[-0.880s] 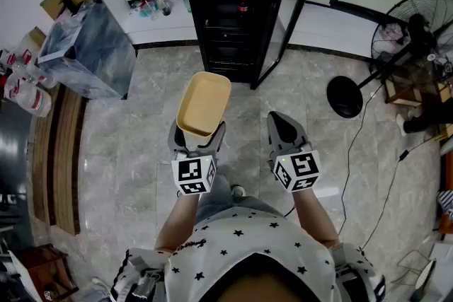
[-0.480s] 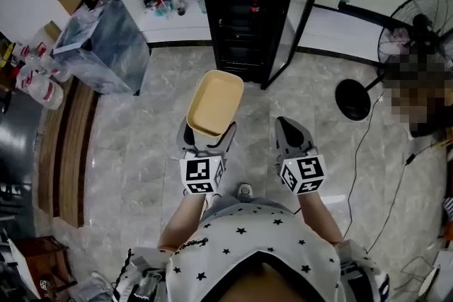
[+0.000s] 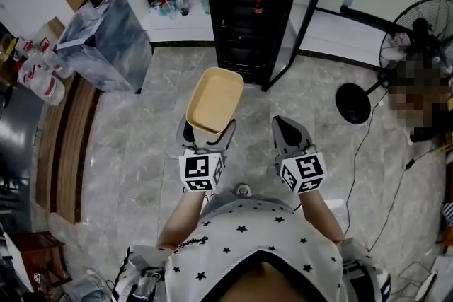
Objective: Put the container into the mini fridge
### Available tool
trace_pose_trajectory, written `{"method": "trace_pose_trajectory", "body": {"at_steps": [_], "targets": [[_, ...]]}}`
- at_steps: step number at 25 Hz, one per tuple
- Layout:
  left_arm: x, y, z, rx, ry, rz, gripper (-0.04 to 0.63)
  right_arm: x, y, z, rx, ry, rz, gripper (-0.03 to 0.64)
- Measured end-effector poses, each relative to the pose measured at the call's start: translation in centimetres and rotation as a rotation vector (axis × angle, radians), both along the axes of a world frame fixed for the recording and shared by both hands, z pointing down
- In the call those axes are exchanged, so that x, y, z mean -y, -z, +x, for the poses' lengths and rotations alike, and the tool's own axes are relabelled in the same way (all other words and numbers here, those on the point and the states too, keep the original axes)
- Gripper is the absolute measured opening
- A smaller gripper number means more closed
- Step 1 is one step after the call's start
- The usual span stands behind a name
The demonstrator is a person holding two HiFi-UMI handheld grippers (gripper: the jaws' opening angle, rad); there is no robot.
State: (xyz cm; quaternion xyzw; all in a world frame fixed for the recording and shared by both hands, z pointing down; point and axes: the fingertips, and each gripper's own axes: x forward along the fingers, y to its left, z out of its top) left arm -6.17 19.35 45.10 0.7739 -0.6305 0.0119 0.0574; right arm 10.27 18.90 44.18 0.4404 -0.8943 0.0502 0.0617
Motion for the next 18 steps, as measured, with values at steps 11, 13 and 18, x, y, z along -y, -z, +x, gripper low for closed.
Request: {"method": "trace_pose_trajectory", "body": {"at_steps": [11,13,18], "targets": [[0.0,-0.3,0.1,-0.011,0.018,-0.02,0.526,0.7,-0.6,-0.3,0.015,0.012,-0.036,-0.008],[0.3,-0.5,0.1,-0.01,0.02,-0.023,0.526,1.0,-0.8,-0.3,0.017,0.015,-0.042,-0.008],[2.1,-0.9,0.3,-0.02,0.02,-0.025,0.526,2.6,-1.1,-0.6,0.02,0.029,-0.048,-0.008]]}}
